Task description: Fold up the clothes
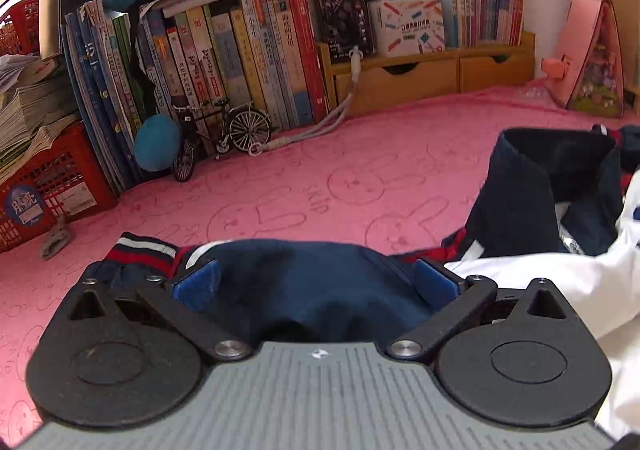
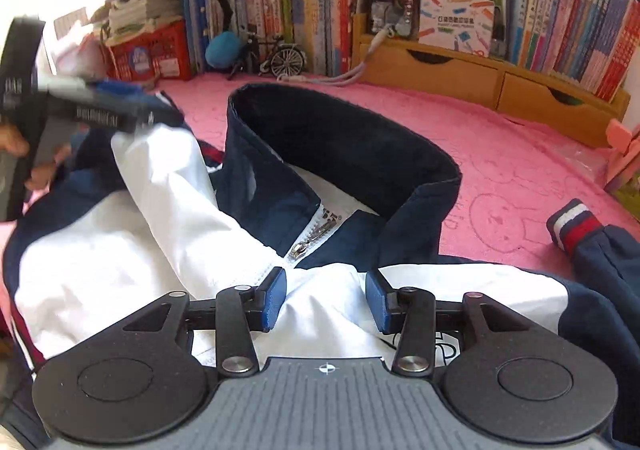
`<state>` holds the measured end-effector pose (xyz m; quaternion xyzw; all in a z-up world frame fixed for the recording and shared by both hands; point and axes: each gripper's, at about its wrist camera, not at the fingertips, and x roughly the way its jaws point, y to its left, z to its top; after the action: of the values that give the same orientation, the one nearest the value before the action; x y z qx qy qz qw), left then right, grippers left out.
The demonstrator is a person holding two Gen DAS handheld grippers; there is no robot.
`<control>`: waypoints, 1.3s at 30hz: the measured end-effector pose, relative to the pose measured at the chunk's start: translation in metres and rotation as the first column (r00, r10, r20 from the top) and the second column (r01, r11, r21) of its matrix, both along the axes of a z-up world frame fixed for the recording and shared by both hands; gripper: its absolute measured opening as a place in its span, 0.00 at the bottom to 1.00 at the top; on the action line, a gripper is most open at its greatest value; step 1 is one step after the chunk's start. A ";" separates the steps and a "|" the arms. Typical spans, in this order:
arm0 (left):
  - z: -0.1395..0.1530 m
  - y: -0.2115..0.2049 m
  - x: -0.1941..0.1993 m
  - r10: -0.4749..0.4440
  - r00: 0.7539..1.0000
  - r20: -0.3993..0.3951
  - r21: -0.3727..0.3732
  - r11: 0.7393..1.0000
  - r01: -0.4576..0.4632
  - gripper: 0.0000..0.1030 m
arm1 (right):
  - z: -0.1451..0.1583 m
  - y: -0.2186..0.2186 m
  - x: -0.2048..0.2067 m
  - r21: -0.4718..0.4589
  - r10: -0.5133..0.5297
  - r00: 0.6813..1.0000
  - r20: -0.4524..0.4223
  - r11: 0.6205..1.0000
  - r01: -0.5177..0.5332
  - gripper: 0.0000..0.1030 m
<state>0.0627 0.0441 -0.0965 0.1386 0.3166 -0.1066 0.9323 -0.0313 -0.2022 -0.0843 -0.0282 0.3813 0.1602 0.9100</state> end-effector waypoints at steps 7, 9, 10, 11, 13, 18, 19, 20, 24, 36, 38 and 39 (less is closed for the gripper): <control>-0.031 0.029 -0.032 0.020 0.994 -0.104 -0.076 0.997 -0.028 1.00 | 0.019 -0.053 0.061 0.123 -0.213 0.977 0.022 0.970 0.209 0.78; -0.031 0.032 -0.037 0.026 0.994 -0.103 -0.087 0.996 -0.035 1.00 | 0.009 -0.049 0.089 0.081 -0.212 0.977 -0.030 0.974 0.213 0.86; -0.030 0.034 -0.040 0.029 0.994 -0.102 -0.093 0.995 -0.039 1.00 | 0.002 -0.047 0.103 0.072 -0.208 0.975 -0.074 0.974 0.213 0.86; -0.030 0.035 -0.040 0.031 0.994 -0.101 -0.100 0.994 -0.041 1.00 | -0.001 -0.043 0.109 0.074 -0.212 0.972 -0.101 0.973 0.220 0.84; -0.030 0.037 -0.041 0.035 0.994 -0.099 -0.113 0.993 -0.046 1.00 | -0.006 -0.034 0.121 0.081 -0.222 0.963 -0.154 0.968 0.236 0.35; -0.025 0.042 -0.036 0.042 0.995 -0.096 -0.145 0.988 -0.056 1.00 | -0.002 -0.012 0.148 0.108 -0.235 0.948 -0.214 0.959 0.262 0.10; -0.022 0.043 -0.034 0.040 0.996 -0.080 -0.155 0.986 -0.052 1.00 | 0.013 -0.007 0.153 0.124 -0.232 0.959 -0.161 0.959 0.253 0.09; -0.018 0.045 -0.032 0.043 0.997 -0.059 -0.163 0.985 -0.052 1.00 | 0.028 -0.003 0.157 0.140 -0.230 0.967 -0.108 0.960 0.244 0.09; 0.007 0.062 -0.012 0.110 0.992 0.064 -0.232 0.968 -0.093 1.00 | 0.103 0.007 0.196 0.293 -0.225 0.966 0.128 0.939 0.180 0.08; 0.019 0.146 -0.023 0.342 0.937 0.076 -0.295 0.905 -0.306 1.00 | 0.105 -0.010 0.179 0.247 -0.258 0.934 0.247 0.949 0.197 0.49; 0.011 0.157 -0.035 0.366 0.929 0.048 -0.290 0.895 -0.338 1.00 | 0.093 -0.017 0.159 0.206 -0.262 0.934 0.242 0.955 0.214 0.55; 0.009 0.160 -0.041 0.383 0.923 0.036 -0.286 0.889 -0.358 1.00 | 0.089 -0.028 0.139 0.209 -0.290 0.926 0.242 0.948 0.242 0.61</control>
<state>0.0220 0.2045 -0.0879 -0.0498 0.2763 0.0370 0.9591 0.1078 -0.2300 0.0050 0.0824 0.2386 0.0622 0.9656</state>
